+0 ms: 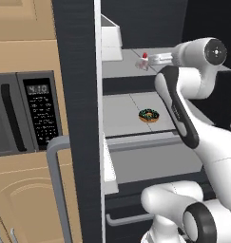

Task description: Take the cake and donut from the fridge and place them on the empty tray on the dining counter.

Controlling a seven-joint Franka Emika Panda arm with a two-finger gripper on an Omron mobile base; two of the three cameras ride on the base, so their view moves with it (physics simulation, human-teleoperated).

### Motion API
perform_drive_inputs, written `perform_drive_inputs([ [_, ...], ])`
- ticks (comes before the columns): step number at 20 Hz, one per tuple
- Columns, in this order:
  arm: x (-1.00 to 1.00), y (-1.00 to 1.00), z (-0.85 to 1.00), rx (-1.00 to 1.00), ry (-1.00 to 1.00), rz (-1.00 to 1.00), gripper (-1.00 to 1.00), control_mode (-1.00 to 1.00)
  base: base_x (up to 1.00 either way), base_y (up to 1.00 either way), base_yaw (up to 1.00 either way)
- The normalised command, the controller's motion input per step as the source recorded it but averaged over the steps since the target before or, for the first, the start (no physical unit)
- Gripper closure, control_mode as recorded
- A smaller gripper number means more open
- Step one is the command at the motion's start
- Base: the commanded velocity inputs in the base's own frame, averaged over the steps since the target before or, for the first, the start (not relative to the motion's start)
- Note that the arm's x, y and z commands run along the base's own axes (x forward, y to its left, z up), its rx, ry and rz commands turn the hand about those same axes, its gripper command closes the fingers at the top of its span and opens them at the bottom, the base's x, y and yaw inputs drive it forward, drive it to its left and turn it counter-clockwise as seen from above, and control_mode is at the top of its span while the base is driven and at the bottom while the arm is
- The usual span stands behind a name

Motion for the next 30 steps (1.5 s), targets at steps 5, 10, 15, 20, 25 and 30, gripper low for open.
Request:
perform_drive_inputs([
  [5,0.10,0.07,0.00,0.00,0.12,0.00,-1.00,-1.00,0.00,0.00,0.00],
  [10,0.15,0.07,0.00,0.00,0.12,0.00,-1.00,-1.00,0.00,0.00,0.00],
  [15,0.12,0.00,0.00,0.00,0.00,0.00,-1.00,-1.00,0.00,0.00,0.00],
  [20,0.25,0.00,-0.08,0.00,0.01,0.00,-1.00,-1.00,0.00,0.00,0.00],
  [25,0.36,0.00,-0.16,0.00,0.09,0.00,-1.00,-1.00,0.00,0.00,0.00],
  [30,0.31,0.00,-0.03,0.00,0.07,0.00,-1.00,-1.00,0.00,0.00,0.00],
])
